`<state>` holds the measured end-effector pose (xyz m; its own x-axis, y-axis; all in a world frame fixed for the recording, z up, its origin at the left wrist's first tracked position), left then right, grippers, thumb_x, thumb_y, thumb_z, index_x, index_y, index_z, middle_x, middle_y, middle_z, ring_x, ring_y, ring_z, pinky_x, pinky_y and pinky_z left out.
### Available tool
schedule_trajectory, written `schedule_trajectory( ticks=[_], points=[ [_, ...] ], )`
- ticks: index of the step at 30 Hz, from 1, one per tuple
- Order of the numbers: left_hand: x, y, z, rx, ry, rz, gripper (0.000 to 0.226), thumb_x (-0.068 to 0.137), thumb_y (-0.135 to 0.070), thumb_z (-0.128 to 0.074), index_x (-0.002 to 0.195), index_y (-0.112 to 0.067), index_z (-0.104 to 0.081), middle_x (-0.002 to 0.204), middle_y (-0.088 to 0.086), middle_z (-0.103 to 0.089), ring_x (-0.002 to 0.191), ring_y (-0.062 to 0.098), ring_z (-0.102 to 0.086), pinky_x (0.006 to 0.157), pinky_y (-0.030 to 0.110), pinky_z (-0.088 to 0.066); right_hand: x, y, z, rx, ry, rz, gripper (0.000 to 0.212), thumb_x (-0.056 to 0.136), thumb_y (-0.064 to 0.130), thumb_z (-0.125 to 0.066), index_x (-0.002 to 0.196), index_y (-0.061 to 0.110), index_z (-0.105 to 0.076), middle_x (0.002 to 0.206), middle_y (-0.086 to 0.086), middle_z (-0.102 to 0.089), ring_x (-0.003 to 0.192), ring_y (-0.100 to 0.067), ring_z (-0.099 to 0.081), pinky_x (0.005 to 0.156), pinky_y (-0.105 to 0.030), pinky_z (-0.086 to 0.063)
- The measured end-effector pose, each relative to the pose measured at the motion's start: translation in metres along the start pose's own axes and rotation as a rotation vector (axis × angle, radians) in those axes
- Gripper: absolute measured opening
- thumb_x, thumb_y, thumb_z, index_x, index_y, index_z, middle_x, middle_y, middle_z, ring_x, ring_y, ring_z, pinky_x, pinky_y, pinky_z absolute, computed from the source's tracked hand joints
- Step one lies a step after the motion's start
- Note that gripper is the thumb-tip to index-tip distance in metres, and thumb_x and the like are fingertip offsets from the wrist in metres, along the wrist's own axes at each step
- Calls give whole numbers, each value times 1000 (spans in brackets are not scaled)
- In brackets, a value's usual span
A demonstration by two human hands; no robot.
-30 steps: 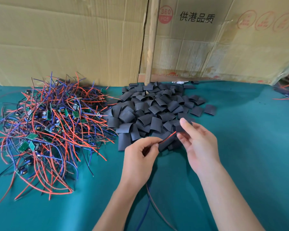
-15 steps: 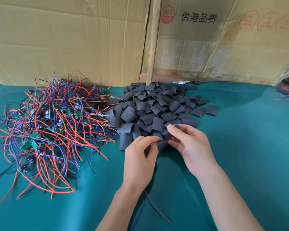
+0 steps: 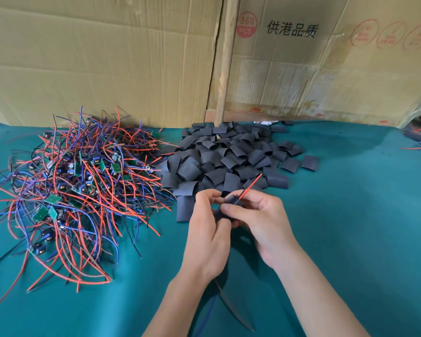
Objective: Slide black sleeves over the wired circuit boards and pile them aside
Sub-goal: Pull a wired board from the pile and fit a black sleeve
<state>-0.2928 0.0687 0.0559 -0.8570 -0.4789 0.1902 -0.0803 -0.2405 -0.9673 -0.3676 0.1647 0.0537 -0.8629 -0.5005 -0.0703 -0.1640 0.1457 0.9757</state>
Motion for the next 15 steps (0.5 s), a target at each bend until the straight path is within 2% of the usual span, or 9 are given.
schedule_trajectory(
  ticks=[2,6,9,11,15],
  points=[
    [-1,-2,-1,9,26,-13,43,78,-9,-43,119,-20,-48,115,1,-60,100,12,-65,84,23,-55,0,1,0,-7,-12,20,19,83,-8,-74,82,10,-78,83,-15,-76,74,-23,-72,60,-25,-54],
    [0,2,2,151,-10,-42,41,82,-10,-61,118,-26,-52,112,-8,-60,96,7,-59,79,15,-47,3,10,29,113,-190,69,18,80,-9,-76,80,9,-77,77,-6,-71,69,-17,-65,54,-21,-49],
    [0,1,4,222,-56,-82,28,88,-10,-71,102,-32,-61,94,-11,-65,81,9,-61,71,15,-48,5,15,53,280,-283,90,17,81,-10,-74,84,7,-76,77,-3,-71,68,-14,-65,53,-18,-47],
    [0,5,2,184,-42,-49,19,91,-14,-72,95,-31,-67,81,-11,-69,71,11,-62,66,15,-48,6,16,57,340,-289,94,16,81,-8,-73,86,7,-74,78,-2,-72,69,-13,-67,53,-17,-47],
    [2,13,4,61,-49,34,16,92,-8,-72,93,-24,-71,77,-11,-73,67,11,-69,67,15,-51,6,16,52,270,-260,95,16,82,-7,-75,85,9,-75,79,-2,-74,72,-15,-70,54,-18,-49]
  ],
)
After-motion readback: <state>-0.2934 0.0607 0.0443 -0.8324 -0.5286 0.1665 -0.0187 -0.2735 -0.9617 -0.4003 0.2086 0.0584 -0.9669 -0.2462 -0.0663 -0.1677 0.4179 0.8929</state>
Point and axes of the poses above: each hand's wrist, its own x-axis towards the middle knuckle, its own z-axis out of the back of the hand, y = z × x, the point moved 9 cm from there along x, towards the middle knuckle
